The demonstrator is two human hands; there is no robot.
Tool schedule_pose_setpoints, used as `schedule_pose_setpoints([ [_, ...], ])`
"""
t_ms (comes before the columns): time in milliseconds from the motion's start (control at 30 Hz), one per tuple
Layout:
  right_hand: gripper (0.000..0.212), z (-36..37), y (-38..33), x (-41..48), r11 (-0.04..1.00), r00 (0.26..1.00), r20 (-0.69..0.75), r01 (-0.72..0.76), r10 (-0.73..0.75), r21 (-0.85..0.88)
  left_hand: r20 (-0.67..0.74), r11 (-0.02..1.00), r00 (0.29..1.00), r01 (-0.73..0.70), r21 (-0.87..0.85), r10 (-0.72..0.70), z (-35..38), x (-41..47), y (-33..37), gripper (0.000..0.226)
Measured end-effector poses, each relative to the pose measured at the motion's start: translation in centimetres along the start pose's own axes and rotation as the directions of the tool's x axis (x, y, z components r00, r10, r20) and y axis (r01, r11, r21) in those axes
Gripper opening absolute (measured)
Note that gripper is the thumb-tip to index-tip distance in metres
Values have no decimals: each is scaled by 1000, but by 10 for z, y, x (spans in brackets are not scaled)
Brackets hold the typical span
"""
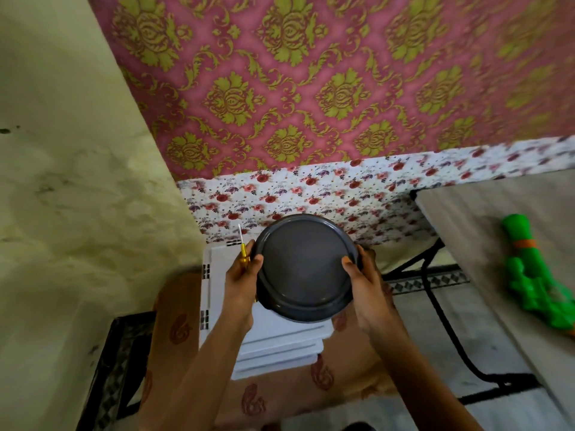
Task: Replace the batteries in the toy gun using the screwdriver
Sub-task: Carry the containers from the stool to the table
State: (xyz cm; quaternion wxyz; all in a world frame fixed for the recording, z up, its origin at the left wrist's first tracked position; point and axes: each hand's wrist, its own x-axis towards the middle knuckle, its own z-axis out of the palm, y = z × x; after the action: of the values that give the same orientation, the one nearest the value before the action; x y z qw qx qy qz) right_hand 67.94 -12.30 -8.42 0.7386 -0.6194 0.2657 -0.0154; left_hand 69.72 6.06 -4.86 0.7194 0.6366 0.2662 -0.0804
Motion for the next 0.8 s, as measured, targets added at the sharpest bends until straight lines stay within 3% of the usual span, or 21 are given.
schedule_pose_setpoints([
  [267, 56, -127, -27, -9, 991, 997, -79, 18, -7, 135, 71, 998, 996, -60, 19, 58, 104, -73, -28, 36],
  [433, 52, -247, -42, -13, 987, 989, -126, 94, -77, 131, 105, 998, 992, -67, -1, 67, 202, -133, -72, 38],
  [800, 49, -408, -57, -22, 978, 971, -228, 117, -75, 176, 229, 996, 970, -85, -5, 84, 328, -207, -126, 39],
])
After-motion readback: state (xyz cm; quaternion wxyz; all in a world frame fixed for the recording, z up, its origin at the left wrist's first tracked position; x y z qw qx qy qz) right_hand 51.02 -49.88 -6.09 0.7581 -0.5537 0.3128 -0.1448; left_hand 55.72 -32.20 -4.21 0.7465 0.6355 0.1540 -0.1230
